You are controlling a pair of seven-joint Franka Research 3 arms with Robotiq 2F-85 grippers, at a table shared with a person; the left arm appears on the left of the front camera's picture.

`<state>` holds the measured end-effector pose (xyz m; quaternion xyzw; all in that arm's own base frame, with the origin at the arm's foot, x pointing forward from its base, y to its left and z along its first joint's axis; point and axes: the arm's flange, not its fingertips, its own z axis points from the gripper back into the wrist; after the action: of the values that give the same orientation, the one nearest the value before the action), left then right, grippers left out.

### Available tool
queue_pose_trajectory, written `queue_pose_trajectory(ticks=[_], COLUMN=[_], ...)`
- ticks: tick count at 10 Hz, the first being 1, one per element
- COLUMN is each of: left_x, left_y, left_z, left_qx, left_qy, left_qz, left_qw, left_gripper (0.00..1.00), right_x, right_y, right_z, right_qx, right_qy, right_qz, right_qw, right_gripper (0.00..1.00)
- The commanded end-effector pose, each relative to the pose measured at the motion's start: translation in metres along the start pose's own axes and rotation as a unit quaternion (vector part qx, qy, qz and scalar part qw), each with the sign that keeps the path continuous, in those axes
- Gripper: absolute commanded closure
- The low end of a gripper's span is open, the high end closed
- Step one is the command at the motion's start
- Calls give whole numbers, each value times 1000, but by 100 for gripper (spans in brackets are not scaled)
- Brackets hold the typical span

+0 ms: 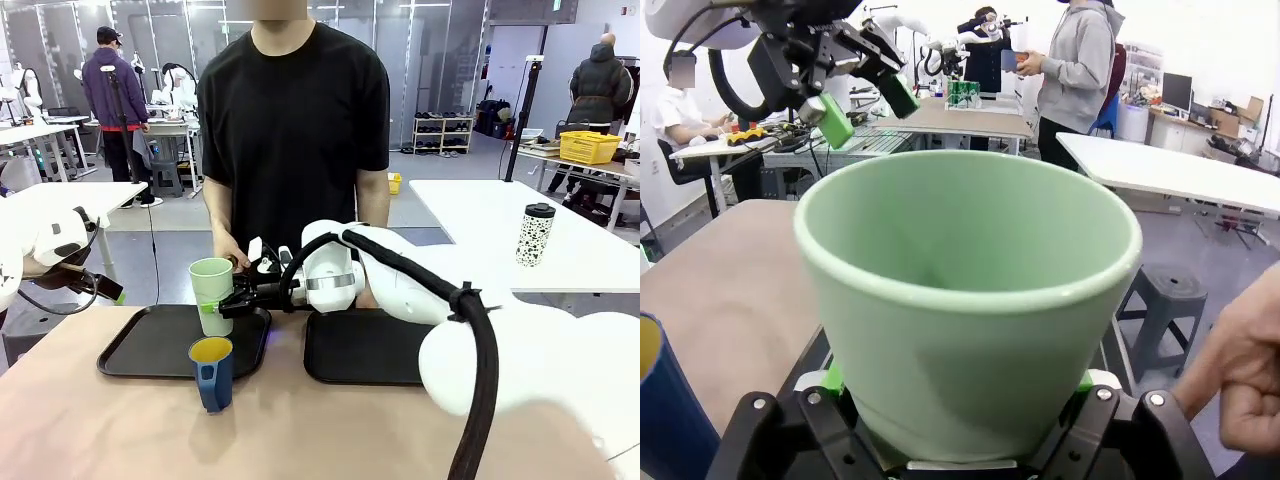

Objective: Sort and store the cups by type.
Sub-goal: Place the picked Reusable plastic cup into the Flat Tray indicated by the person.

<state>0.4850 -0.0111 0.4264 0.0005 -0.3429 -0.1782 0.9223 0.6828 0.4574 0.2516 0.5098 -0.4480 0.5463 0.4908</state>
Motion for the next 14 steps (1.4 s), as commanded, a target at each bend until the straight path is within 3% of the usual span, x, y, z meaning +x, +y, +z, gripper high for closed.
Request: queue_pose_trajectory(ticks=[1, 8, 9, 10, 14], left_x=[1, 1, 1, 1, 1], left_y=[1, 1, 1, 1, 1], left_z=[2, 2, 2, 2, 2], left_qx=[3, 3, 3, 3, 3], left_qy=[4, 4, 4, 4, 4], left_qz=[-8, -8, -8, -8, -8], left_qw=[1000, 1000, 1000, 1000, 1000], left_gripper=[0, 0, 0, 0, 0], right_x=[0, -23, -23, -24, -18], right_y=[-35, -38, -37, -36, -32], right_z=[-11, -7, -8, -7, 0], right_qx=[5, 17, 18, 20, 19], right_qy=[8, 20, 20, 21, 25], right_qz=[-17, -41, -46, -43, -38], right_qw=[1000, 999, 999, 999, 999], right_gripper=[14, 14, 12, 0, 0])
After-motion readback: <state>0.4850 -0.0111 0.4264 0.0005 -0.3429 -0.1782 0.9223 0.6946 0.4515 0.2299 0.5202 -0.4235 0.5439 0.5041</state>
